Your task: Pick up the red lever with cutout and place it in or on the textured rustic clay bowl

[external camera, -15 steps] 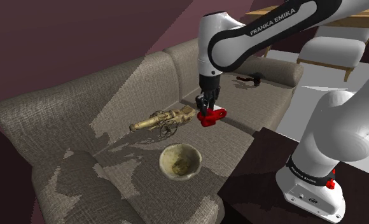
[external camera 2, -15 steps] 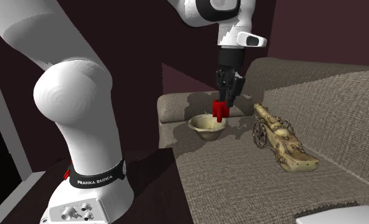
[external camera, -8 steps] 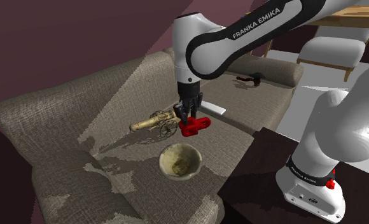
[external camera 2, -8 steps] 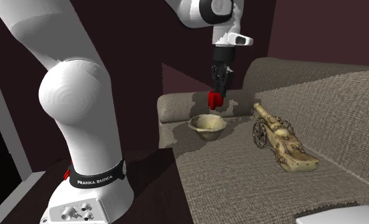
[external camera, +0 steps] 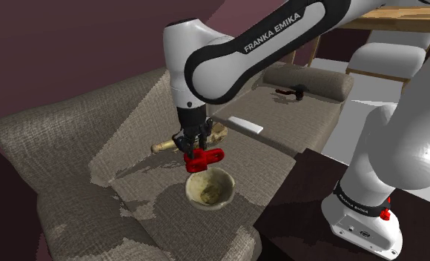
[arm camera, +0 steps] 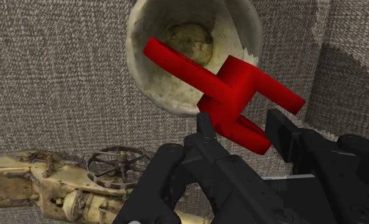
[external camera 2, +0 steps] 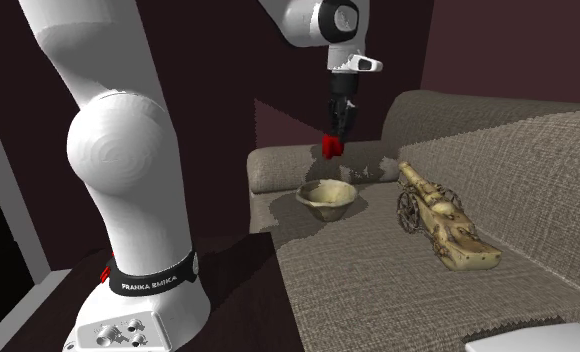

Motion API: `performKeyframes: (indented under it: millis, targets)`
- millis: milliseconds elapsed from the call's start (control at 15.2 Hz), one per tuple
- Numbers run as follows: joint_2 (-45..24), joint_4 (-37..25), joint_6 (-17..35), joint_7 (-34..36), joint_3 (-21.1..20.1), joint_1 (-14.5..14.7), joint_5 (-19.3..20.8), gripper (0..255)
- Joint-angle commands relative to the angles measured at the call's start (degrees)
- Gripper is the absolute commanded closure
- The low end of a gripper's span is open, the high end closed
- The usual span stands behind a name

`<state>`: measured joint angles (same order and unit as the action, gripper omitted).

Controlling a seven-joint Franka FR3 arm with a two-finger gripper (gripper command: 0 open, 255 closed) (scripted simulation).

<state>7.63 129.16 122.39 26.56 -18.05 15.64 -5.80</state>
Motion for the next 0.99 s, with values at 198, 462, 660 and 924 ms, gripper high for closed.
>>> performKeyframes:
  millis: [198,462,660,924]
  targets:
    - [-2.5,1.1,3.6,0.9,-0.5,0.2,0.6,255]
    - [-4.2,2.6,6.8,1.2,-0.7,0.2,1.1,255]
    - [-5.6,3.7,9.1,1.5,-0.8,0.2,1.5,255]
    - [-7.7,4.8,12.3,1.9,-0.9,0.3,2.2,255]
